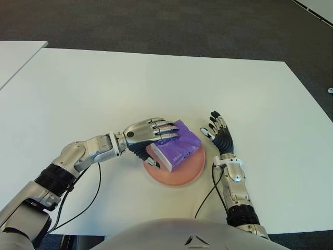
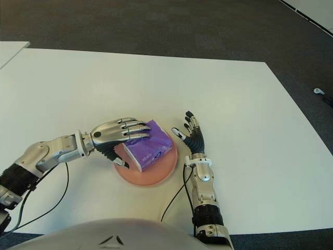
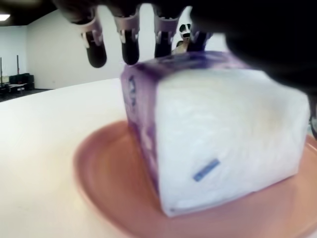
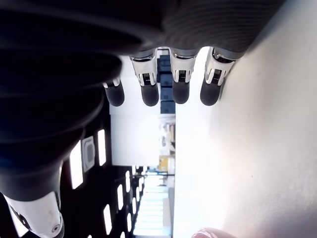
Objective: Put the tissue paper into the plate.
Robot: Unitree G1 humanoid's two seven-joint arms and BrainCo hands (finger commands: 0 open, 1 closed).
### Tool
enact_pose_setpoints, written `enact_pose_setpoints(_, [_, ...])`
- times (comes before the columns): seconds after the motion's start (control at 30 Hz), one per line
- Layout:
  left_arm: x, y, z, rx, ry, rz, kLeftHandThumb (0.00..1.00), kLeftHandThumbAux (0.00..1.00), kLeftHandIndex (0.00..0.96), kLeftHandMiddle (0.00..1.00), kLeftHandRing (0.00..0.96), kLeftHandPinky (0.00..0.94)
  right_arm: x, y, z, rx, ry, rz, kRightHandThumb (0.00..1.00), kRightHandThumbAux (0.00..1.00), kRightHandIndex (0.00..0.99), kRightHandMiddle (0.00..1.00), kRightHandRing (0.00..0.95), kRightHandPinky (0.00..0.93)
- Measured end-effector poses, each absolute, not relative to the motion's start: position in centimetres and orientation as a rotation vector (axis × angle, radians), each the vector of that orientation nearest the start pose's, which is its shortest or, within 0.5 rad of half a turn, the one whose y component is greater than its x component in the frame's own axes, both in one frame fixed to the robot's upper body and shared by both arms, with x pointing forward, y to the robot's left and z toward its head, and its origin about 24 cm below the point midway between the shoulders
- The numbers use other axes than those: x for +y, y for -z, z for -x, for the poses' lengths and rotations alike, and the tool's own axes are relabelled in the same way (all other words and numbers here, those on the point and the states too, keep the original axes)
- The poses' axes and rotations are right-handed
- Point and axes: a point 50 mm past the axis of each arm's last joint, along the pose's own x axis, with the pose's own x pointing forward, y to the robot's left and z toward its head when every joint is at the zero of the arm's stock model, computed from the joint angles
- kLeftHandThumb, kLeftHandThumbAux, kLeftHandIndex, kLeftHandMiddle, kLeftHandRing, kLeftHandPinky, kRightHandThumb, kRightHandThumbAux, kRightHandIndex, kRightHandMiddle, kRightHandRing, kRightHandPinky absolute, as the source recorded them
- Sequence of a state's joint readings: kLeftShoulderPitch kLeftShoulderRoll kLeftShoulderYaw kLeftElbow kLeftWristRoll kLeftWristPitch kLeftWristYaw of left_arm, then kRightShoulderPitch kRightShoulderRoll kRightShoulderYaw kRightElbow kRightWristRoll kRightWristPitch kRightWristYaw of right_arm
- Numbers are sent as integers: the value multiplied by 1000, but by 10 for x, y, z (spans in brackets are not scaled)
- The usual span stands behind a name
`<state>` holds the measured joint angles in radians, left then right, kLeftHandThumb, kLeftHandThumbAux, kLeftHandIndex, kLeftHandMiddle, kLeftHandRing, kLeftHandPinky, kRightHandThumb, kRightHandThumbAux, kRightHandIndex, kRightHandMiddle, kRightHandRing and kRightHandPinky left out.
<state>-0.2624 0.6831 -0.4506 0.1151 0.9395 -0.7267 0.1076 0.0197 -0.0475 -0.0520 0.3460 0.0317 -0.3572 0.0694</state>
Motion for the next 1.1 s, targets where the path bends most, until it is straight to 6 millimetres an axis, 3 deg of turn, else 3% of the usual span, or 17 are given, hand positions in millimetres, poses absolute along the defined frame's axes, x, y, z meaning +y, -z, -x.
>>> enact_pose_setpoints(0.27, [135, -77, -246, -806, 813, -1393, 79, 348, 0, 0, 0, 0, -171, 7, -238, 3, -4, 15, 0, 681, 0, 0, 0, 0])
enact_pose_setpoints(0.53, [159, -126, -256, -843, 631, -1189, 131, 343, 0, 0, 0, 0, -170, 3, -241, -33, -8, 20, 0, 666, 0, 0, 0, 0])
enact_pose_setpoints(0.7, [168, -147, -258, -836, 566, -1027, 185, 369, 0, 0, 0, 0, -171, 1, -243, -48, -10, 27, 0, 654, 0, 0, 0, 0])
enact_pose_setpoints(1.1, [191, -172, -272, -786, 391, -495, 183, 419, 0, 0, 0, 0, -170, 0, -245, -54, -17, 31, 7, 655, 0, 0, 0, 0])
